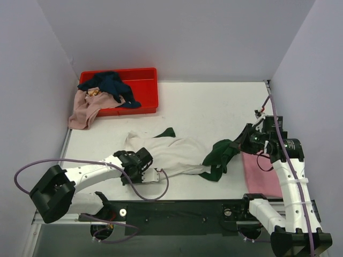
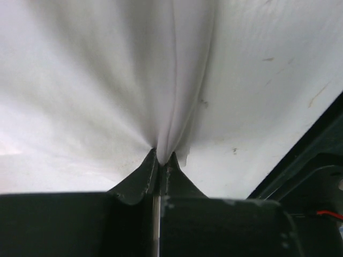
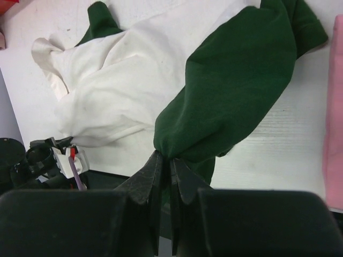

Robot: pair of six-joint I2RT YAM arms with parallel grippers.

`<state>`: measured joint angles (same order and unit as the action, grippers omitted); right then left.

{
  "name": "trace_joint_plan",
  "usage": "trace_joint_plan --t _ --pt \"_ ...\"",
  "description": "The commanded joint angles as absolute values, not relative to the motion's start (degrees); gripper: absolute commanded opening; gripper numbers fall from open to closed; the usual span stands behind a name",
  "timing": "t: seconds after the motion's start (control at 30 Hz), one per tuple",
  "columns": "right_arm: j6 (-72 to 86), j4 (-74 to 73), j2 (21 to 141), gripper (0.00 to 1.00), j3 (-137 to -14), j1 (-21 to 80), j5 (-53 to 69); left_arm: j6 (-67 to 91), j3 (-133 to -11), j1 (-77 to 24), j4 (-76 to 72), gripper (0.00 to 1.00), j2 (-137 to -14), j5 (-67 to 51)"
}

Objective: Fold and stack the t-shirts
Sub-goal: Flatten out the tshirt

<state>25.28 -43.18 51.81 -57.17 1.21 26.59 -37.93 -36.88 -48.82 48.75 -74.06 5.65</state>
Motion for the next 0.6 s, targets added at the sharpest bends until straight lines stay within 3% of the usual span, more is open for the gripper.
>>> trace_joint_plan --t 0.0,0.1,0.27,0.47,0.57 --pt "24.5 -45.8 53.3 0.0 -64.3 0.4 23.2 -38.8 -43.0 -47.1 47.0 0.0 -68.5 15.3" --pt "24.0 -47.4 55.2 0.0 -74.6 -2.7 23.9 -42.8 -51.1 -44.1 44.8 0.0 -66.2 24.2" --pt "23.0 -49.6 59.7 0.0 -96.2 -11.9 27.5 -47.4 -74.6 -38.8 44.0 0.0 -67.6 34.0" --pt "23.5 -49.7 67.8 0.0 -127.2 -12.7 26.1 -54.0 -97.9 -32.3 40.7 0.0 -70.5 37.0" --pt "24.2 -49.4 70.8 0.0 -134.0 -12.8 25.4 -55.1 -105.2 -30.1 41.4 0.0 -71.4 36.5"
